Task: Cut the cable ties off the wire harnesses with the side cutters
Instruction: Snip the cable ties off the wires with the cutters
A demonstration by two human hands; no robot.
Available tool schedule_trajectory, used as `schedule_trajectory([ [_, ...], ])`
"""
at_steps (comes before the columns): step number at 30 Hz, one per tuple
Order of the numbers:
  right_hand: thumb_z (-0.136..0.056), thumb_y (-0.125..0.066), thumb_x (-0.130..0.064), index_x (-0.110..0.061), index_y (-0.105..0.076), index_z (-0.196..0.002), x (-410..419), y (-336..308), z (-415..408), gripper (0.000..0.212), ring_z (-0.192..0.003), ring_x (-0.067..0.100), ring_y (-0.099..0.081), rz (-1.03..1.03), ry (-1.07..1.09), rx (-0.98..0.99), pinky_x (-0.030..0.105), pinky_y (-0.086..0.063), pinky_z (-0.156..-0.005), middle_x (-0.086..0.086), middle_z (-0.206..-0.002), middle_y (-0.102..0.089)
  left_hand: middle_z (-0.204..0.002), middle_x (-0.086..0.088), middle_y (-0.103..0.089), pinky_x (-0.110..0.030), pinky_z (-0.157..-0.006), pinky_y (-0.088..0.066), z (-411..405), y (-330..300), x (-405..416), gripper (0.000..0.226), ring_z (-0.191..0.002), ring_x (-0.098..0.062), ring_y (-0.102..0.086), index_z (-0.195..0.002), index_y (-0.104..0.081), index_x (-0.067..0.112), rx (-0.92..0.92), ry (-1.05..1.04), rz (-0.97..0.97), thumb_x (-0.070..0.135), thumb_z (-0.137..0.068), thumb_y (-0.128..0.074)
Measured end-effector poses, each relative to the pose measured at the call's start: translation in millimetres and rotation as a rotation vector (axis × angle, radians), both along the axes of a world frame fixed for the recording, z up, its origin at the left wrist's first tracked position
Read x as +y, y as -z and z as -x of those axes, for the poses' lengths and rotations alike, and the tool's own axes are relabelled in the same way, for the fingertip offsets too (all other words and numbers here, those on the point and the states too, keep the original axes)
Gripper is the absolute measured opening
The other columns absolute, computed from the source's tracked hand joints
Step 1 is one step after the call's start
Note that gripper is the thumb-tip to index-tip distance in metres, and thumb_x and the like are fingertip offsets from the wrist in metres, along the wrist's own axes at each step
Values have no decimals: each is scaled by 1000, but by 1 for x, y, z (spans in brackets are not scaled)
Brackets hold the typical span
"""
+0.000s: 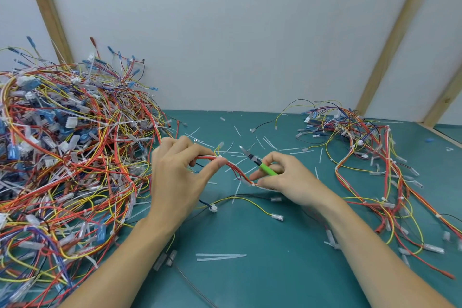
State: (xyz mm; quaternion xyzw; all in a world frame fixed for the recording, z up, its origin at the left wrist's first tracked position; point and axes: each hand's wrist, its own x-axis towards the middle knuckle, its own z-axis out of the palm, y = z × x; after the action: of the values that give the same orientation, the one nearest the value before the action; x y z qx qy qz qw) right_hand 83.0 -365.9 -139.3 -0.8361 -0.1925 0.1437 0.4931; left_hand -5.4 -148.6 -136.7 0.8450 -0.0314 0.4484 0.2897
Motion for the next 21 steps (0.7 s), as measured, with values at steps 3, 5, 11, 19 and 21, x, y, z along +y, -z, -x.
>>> schedule_trajectory([
  [3, -86, -80, -11, -16, -56, -91, 1, -3, 1, 25, -75, 11, -62, -12, -36, -24, 33, -49, -81, -4, -92, -80, -77, 10, -50, -44, -80, -38, 5, -6, -2, 26, -86, -19, -42, -85, -77, 20, -128, -35, -85, 45, -83, -73],
  [5, -87, -80, -15, -12, -57, -93, 1, -4, 2, 24, -72, 14, -55, -54, -57, -3, 30, -44, -71, -2, -84, -78, -80, 5, -53, -43, -80, -39, 9, -10, -6, 19, -86, -24, -45, -91, -77, 21, -257, -50, -153, 39, -88, -74],
  [11, -87, -77, -7, -15, -61, -86, -1, -9, -4, 17, -57, 12, -47, -424, 214, -9, 15, -35, -49, -3, -66, -59, -104, -2, -57, -44, -91, -42, 3, -7, -9, 34, -104, -27, -45, -99, -78, 26, -337, 46, -272, -4, -91, -64],
  [19, -88, -74, -8, -19, -58, -82, -19, -11, -20, 21, -40, 5, -43, -708, 706, 21, 17, -34, -38, -7, -54, -49, -83, 14, -53, -39, -71, -46, 1, 3, -1, 40, -75, -7, -53, -127, -60, 35, 126, 83, -161, 36, -87, -67],
  [21, -88, -75, -9, -19, -57, -84, -22, -10, -23, 21, -46, 7, -45, -703, 709, -14, 18, -36, -44, -7, -58, -50, -71, 12, -57, -36, -64, -47, -1, 10, -10, 50, -65, -7, -55, -140, -44, 37, 292, 111, 26, 43, -93, -60],
])
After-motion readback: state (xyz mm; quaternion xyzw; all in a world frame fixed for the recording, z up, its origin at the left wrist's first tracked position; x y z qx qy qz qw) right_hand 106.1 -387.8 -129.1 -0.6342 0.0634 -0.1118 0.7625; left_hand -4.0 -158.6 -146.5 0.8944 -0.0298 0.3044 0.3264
